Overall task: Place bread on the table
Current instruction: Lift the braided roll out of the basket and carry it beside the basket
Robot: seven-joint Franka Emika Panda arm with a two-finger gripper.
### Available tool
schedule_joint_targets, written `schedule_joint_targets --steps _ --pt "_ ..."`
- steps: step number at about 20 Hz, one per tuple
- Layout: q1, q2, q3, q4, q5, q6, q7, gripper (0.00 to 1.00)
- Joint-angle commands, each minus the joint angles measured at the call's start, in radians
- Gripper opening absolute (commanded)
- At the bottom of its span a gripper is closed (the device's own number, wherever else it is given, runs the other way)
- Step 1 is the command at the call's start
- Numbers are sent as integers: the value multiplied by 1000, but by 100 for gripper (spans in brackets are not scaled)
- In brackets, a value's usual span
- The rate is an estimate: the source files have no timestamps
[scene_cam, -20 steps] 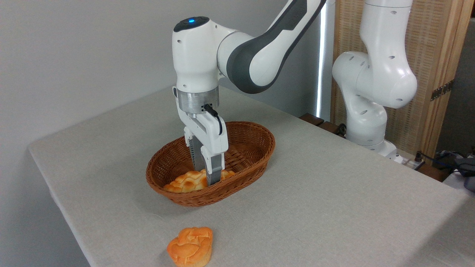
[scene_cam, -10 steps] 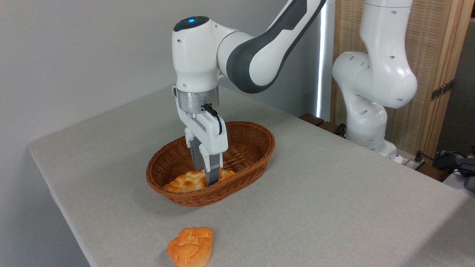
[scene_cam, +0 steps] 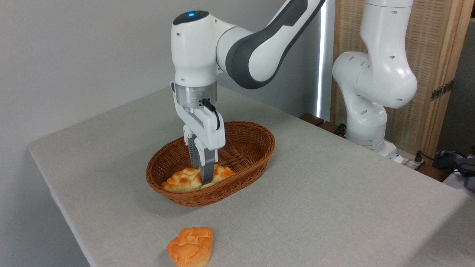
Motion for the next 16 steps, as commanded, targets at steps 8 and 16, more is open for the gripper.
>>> schedule_joint_targets --steps 8,16 --pt "-8 -36 100 86 -51 4 14 28" --pt "-2 -51 168 102 -36 1 140 30"
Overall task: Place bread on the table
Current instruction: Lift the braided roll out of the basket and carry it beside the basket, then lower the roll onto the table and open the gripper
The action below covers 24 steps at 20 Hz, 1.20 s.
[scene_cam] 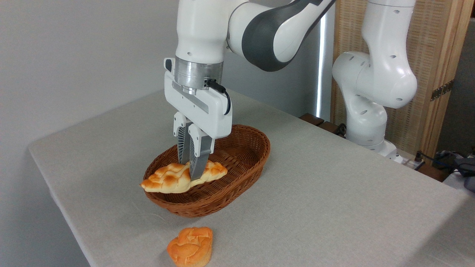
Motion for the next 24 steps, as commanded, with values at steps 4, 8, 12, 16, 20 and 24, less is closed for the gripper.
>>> schedule_joint_targets --steps 4,8,12,16,20,24 --pt "-3 -16 69 1 2 -91 260 30" --pt "2 -42 136 1 125 -235 507 37" --pt "3 -71 205 1 131 -286 620 37" --pt "3 -81 259 3 129 -310 691 38" --pt "5 -81 275 3 132 -306 734 57" --pt "3 -82 310 3 131 -307 799 86"
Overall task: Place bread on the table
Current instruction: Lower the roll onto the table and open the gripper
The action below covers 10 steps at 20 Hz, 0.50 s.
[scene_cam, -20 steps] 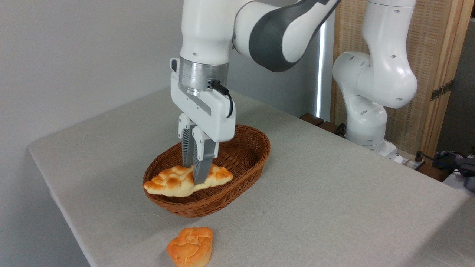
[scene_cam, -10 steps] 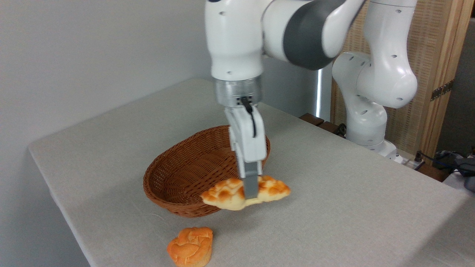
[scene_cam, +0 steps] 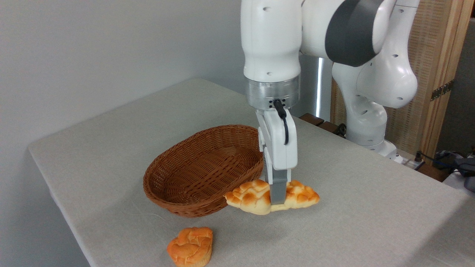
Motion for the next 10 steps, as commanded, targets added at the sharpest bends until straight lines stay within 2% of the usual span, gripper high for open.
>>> schedule_joint_targets --steps 1,5,10 --pt "-10 -11 28 2 14 -16 42 88" --pt "-10 -11 29 2 12 -9 42 100" --pt "-10 -11 31 4 1 -9 36 100"
